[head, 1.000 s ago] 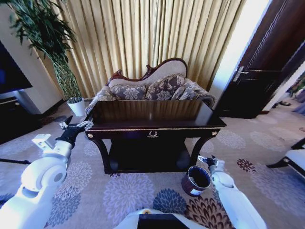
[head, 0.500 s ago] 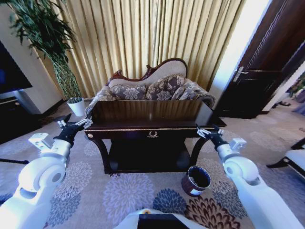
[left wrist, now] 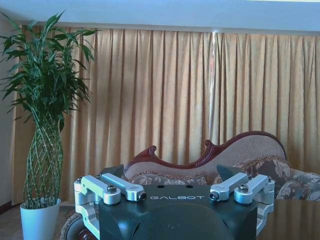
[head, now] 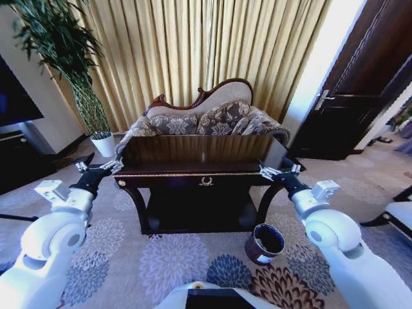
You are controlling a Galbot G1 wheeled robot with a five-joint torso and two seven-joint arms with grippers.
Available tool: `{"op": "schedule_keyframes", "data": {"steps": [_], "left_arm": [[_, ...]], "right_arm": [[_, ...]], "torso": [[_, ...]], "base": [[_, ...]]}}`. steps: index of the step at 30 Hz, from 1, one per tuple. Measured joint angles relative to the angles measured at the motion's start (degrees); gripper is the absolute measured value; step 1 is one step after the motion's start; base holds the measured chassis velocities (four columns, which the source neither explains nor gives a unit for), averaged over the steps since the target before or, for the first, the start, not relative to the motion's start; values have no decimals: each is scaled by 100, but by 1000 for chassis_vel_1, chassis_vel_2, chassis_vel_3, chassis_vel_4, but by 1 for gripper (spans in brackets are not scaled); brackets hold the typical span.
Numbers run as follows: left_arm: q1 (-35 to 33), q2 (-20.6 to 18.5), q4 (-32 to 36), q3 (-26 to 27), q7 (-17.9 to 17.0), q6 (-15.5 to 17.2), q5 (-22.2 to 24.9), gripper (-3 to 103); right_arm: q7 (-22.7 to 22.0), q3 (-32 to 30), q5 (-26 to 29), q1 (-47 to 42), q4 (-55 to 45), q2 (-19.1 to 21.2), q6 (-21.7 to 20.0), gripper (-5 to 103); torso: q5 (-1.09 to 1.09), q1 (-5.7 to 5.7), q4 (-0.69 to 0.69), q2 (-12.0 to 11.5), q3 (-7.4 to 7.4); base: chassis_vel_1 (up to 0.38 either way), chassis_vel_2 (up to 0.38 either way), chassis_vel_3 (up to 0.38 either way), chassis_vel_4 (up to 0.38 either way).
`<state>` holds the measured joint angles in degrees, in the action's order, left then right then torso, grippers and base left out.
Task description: Move to the front of the table and place the trash on the table into the trash bin.
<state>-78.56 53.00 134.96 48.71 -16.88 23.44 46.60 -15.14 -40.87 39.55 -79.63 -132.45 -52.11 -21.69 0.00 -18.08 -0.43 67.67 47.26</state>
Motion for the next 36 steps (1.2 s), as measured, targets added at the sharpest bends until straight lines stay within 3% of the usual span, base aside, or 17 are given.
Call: {"op": "schedule_keyframes", "data": {"steps": [36], "left_arm": [[-41, 97, 37, -31, -8, 29, -14, 100]], "right_arm": [[-7, -22, -62, -4, 39, -21, 39, 100]], "torso": [[0, 0, 0, 0, 0]], "base": [[0, 0, 0, 0]]}}
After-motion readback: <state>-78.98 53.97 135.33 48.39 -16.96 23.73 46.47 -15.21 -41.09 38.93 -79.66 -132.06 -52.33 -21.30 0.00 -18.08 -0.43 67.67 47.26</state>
